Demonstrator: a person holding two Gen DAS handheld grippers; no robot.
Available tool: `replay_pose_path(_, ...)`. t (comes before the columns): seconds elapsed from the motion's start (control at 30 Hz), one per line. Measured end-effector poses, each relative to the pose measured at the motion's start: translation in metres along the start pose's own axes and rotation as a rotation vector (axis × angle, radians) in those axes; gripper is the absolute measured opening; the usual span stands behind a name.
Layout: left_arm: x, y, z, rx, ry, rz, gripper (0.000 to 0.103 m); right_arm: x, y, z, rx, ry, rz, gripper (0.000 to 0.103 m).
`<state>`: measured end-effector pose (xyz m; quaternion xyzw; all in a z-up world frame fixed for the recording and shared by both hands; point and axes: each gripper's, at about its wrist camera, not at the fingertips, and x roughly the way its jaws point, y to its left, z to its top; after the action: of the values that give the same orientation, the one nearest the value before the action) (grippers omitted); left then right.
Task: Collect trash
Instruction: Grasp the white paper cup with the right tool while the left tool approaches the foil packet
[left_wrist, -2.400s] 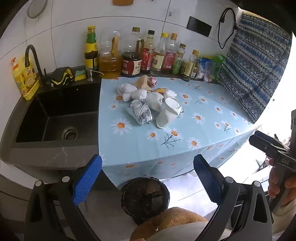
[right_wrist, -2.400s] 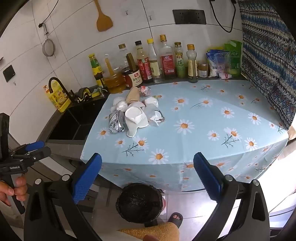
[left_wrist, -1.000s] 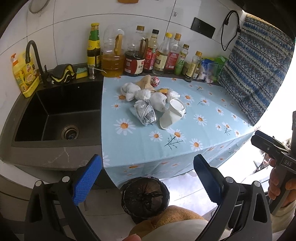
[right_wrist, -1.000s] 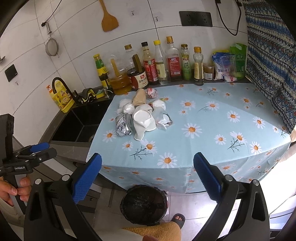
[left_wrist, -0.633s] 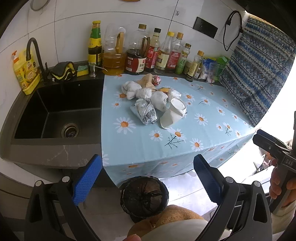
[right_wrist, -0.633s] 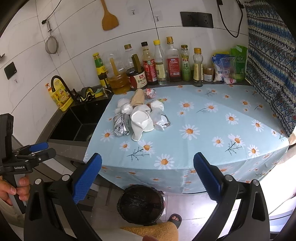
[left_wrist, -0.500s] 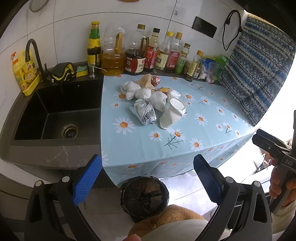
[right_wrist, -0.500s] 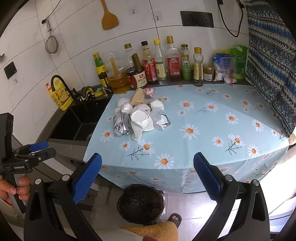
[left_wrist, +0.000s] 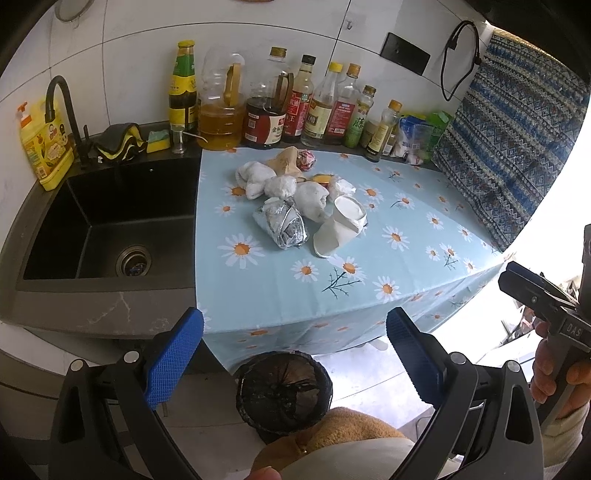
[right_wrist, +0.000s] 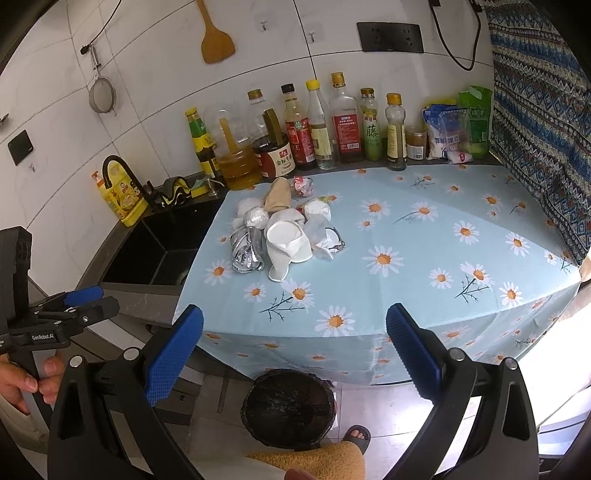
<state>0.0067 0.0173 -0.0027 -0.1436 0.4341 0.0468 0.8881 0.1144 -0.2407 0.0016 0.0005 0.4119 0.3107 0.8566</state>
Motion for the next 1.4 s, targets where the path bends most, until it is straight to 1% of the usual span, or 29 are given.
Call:
replay_pose_path(0.2,0.004,0.007,-0.002,-0.006,0.012,-0.007,0.096,0.001,0.002,-0.001,0.008,0.003,-0.009,0.098)
replay_pose_path(0.3,0.010,0.012,-0.003,-0.030,0.035,-0.025,0.096,0.004,0.008,0.001,-0.014,0.022,-0.009,0.098)
replay_pose_path(0.37,0.014,0.017,-0.003,-0.054,0.042,-0.042,0.096,0.006,0.011,0.003,-0.023,0.023,0.002,0.098)
replay_pose_path(0.47,0.018,0.023,-0.004,-0.081,0.045,-0.045,0.096,0.010,0.013,0.008,-0.027,0.022,0.028,0.098)
replay_pose_path(0.53,0.019,0.027,-0.002,-0.097,0.043,-0.052,0.096,0.015,0.014,0.012,-0.035,0.024,0.023,0.098)
replay_pose_path(0.67,0.026,0.037,0.001,-0.136,0.042,-0.053,0.096,0.032,0.013,0.022,-0.045,0.048,0.061,0.098)
replay_pose_path(0.73,0.030,0.042,0.003,-0.170,0.037,-0.067,0.096,0.040,0.012,0.026,-0.056,0.056,0.077,0.098)
replay_pose_path(0.87,0.040,0.056,0.006,-0.262,0.051,-0.091,0.096,0.067,0.010,0.041,-0.074,0.085,0.122,0.098)
replay_pose_path(0.97,0.053,0.066,0.008,-0.337,0.074,-0.081,0.096,0.094,0.008,0.051,-0.096,0.123,0.146,0.098)
replay_pose_path(1.13,0.069,0.072,0.010,-0.390,0.097,-0.060,0.096,0.136,0.002,0.064,-0.130,0.199,0.179,0.098)
replay_pose_path(1.17,0.071,0.074,0.009,-0.402,0.099,-0.059,0.096,0.145,0.001,0.066,-0.137,0.214,0.182,0.098)
replay_pose_path(1.27,0.078,0.077,0.007,-0.446,0.110,-0.024,0.096,0.170,0.001,0.070,-0.163,0.244,0.176,0.098)
replay_pose_path(1.3,0.080,0.078,0.006,-0.463,0.113,-0.028,0.096,0.177,0.002,0.072,-0.171,0.253,0.184,0.098)
replay_pose_path(1.4,0.087,0.081,0.000,-0.507,0.131,-0.027,0.096,0.200,0.003,0.076,-0.190,0.288,0.200,0.093)
